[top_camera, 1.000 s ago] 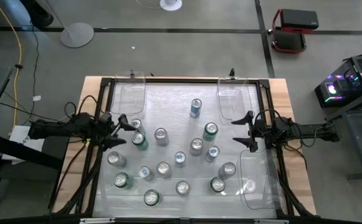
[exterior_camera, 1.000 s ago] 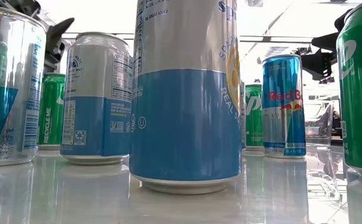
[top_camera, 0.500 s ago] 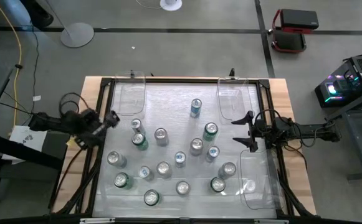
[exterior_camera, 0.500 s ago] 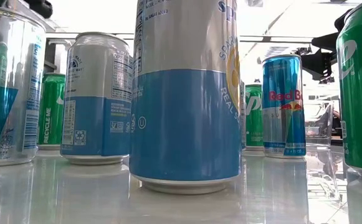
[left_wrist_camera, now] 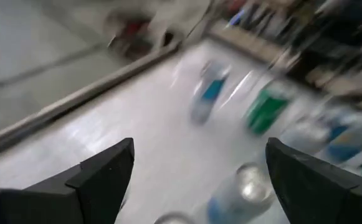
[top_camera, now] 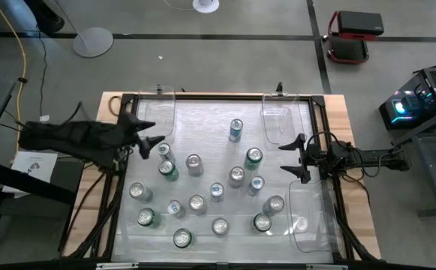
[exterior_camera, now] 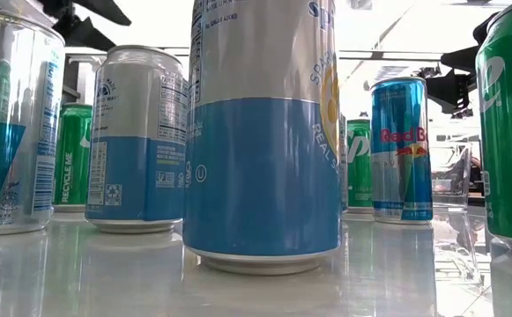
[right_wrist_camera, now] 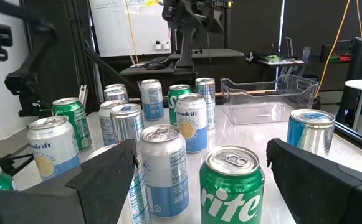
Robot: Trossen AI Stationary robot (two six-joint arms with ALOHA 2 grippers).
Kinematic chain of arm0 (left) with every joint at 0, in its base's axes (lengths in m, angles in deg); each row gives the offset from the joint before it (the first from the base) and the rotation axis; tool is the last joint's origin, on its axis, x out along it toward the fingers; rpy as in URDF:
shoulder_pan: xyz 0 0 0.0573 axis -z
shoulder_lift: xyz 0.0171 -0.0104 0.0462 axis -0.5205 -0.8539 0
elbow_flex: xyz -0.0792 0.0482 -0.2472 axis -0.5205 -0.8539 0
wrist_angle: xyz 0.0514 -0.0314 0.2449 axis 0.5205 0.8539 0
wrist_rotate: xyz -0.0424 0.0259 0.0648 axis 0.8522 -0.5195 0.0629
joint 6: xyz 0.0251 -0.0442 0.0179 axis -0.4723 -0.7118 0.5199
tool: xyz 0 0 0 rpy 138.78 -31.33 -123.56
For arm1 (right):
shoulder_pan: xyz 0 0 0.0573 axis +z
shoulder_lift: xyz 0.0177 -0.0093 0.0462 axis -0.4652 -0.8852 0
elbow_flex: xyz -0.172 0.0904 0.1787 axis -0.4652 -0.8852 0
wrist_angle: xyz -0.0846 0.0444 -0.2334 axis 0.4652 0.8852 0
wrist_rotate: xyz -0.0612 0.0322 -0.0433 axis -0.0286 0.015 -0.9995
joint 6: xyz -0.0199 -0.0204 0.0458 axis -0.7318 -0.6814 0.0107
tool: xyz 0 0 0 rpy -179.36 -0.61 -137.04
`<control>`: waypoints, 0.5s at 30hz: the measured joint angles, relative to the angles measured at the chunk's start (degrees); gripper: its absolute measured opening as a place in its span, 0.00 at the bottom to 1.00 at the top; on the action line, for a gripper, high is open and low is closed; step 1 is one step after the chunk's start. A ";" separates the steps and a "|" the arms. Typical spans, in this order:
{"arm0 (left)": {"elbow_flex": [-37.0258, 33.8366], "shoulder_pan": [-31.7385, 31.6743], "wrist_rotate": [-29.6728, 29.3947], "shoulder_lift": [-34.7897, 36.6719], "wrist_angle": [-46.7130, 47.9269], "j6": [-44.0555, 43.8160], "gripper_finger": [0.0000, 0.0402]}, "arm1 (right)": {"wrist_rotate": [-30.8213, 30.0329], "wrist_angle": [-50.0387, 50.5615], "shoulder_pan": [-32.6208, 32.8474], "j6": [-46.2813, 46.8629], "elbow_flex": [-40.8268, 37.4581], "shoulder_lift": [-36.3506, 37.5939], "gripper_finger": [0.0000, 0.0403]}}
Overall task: Sort soda cans
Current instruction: Put the blue soda can into the top left transparent bin
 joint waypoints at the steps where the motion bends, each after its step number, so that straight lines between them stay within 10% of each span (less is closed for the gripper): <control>1: 3.15 -0.57 0.71 -3.53 4.20 -1.29 0.85 | 0.00 -0.02 0.01 0.00 0.00 0.00 0.87; 8: 19.55 -4.27 11.42 -25.14 23.96 -1.04 0.85 | 0.00 -0.02 0.01 0.01 -0.01 0.00 0.87; 15: 21.03 -7.20 17.86 -35.97 28.85 -1.40 0.85 | 0.00 -0.02 -0.01 0.02 0.00 -0.02 0.87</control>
